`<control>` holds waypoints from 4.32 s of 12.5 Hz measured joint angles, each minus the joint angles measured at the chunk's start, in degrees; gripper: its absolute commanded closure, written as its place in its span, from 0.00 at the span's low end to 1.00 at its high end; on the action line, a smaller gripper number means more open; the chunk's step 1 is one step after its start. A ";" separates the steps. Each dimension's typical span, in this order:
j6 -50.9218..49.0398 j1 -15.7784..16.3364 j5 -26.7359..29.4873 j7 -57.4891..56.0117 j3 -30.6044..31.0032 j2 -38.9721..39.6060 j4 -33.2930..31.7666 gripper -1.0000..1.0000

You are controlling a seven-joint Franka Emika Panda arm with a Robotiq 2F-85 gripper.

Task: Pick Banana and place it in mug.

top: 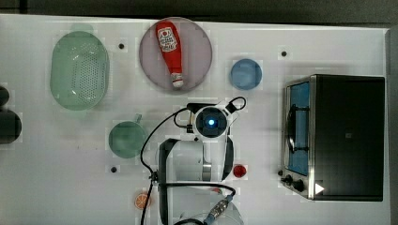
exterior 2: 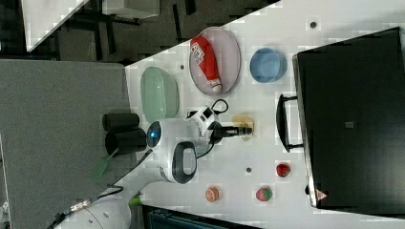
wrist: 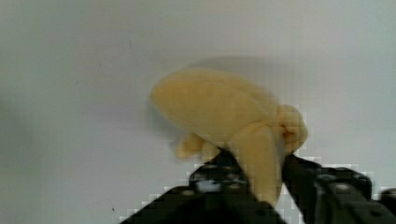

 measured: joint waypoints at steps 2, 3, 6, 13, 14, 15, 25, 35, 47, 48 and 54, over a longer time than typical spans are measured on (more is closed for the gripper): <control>-1.06 0.04 0.87 0.00 -0.31 -0.53 0.00 0.73; -2.24 -0.45 0.47 0.00 -0.29 -2.42 -0.56 0.73; -17.26 -0.44 -0.49 0.00 -1.62 -15.77 -0.78 0.73; -44.43 -1.03 0.75 2.99 2.75 -40.45 14.66 0.73; -45.22 -0.93 0.57 5.60 4.26 -40.44 15.55 0.73; -44.80 -0.90 1.14 8.17 6.30 -40.30 15.33 0.73; -29.15 3.52 7.36 41.63 31.88 -32.95 1.01 0.73; -13.34 1.51 3.12 52.67 24.56 -14.83 -1.01 0.26; -36.78 2.21 4.11 53.53 14.06 -27.83 15.33 0.00; -41.52 2.24 2.92 53.55 11.46 -29.12 18.58 0.00; -59.27 -0.51 -1.54 53.52 -0.04 -32.40 32.56 0.00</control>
